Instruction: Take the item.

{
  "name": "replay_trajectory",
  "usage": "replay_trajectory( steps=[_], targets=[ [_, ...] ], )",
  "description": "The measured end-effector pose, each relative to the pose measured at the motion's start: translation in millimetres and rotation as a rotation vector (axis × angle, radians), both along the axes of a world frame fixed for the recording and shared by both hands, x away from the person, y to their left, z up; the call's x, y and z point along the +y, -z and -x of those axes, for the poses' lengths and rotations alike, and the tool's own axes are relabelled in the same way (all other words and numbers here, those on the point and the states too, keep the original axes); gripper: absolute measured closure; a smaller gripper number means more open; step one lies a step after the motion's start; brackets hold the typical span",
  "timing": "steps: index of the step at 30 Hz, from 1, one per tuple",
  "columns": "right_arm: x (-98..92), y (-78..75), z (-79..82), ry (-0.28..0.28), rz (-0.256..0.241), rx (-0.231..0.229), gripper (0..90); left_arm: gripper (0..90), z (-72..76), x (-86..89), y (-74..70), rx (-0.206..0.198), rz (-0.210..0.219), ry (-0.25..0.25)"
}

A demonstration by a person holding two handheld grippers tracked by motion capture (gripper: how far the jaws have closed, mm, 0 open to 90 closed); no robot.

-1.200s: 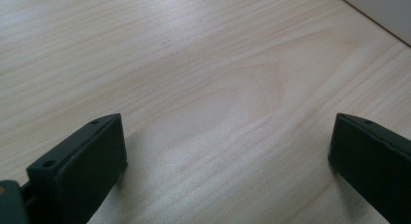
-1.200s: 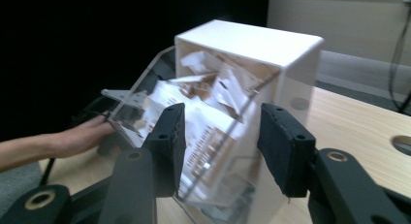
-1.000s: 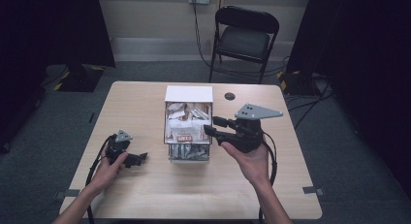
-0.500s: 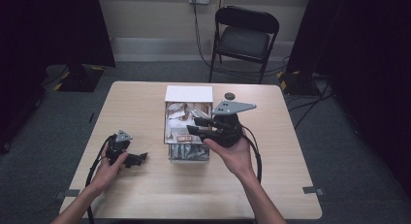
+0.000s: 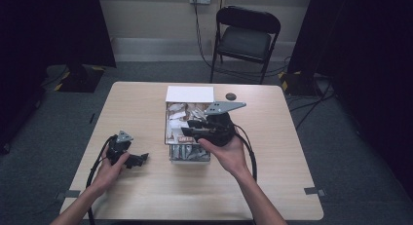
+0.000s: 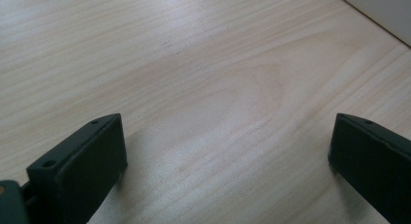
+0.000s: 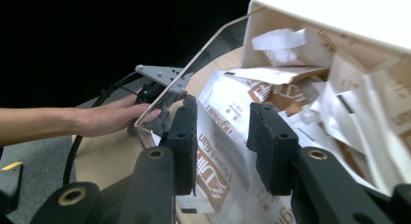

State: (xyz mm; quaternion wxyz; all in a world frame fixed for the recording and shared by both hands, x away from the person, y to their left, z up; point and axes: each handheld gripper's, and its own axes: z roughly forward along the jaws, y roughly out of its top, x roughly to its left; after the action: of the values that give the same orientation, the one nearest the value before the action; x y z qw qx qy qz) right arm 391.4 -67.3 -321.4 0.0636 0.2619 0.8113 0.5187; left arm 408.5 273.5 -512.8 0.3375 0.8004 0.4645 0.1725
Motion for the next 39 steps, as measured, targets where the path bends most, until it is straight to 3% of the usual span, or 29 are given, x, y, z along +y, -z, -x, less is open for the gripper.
replay_trajectory(
  steps=[17, 21, 27, 39],
  targets=[
    [8.1, 6.5, 4.1, -0.04, 0.058, 0.033, 73.5, 0.0, -0.1, 0.4, -0.2, 0.002, -0.004, 0.005],
    [7.8, 5.0, 7.4, -0.048, 0.04, 0.018, 78.3, 0.0, -0.1, 0.1, 0.0, 0.0, 0.0, 0.002],
    [10.3, 6.4, 6.7, -0.061, 0.056, 0.036, 81.7, 0.0, 0.0, 0.0, 0.0, 0.0, 0.0, 0.0],
    [7.5, 8.5, 1.5, -0.051, 0.042, 0.053, 90.0, 0.0, -0.1, 0.3, -0.1, 0.001, -0.004, 0.005]
  ],
)
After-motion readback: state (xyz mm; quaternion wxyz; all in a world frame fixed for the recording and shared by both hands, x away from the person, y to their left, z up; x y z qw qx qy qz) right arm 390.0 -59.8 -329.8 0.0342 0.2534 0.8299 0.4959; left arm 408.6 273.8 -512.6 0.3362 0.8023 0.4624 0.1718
